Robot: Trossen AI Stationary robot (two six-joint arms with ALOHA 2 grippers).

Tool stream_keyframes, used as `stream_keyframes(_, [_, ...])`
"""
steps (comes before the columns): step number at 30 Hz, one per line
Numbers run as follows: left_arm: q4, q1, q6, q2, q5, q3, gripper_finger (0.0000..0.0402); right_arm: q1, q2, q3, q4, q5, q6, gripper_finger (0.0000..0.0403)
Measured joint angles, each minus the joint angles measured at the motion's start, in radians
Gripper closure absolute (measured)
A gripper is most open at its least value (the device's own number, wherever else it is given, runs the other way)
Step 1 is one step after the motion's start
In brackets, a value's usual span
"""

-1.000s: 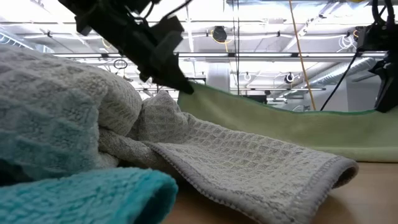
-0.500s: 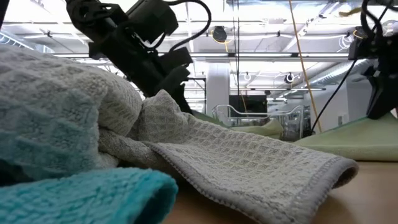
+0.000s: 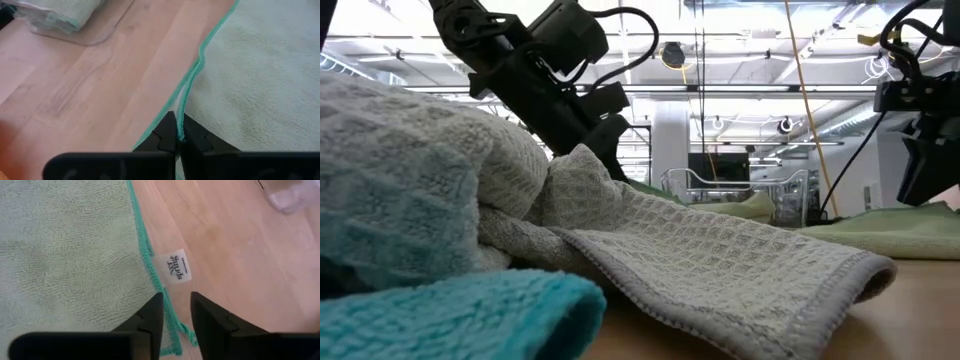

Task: Fold microfiber towels
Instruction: Fold the light green microfiber towel

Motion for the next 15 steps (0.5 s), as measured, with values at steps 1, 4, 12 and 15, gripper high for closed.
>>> stream_keyframes(1, [-0.001, 0.002, 0.0, 0.0, 0.0, 0.0, 0.0386, 0.0, 0.0, 0.0, 0.0, 0.0, 0.006, 0.0298])
stream_keyframes(4, [0.0, 0.008, 0.008, 0.0, 0.0, 0.0, 0.038, 0.0, -0.002, 0.0, 0.0, 0.002, 0.006, 0.0281])
stream_keyframes(12, [-0.001, 0.021, 0.005, 0.0, 0.003, 0.0, 0.0397, 0.02, -0.002, 0.0, 0.07, 0.03, -0.02, 0.0281])
stream_keyframes(15, [-0.014, 0.031, -0.031, -0.001, 0.006, 0.0, 0.0382, 0.033, -0.002, 0.0, 0.106, 0.082, -0.043, 0.0283])
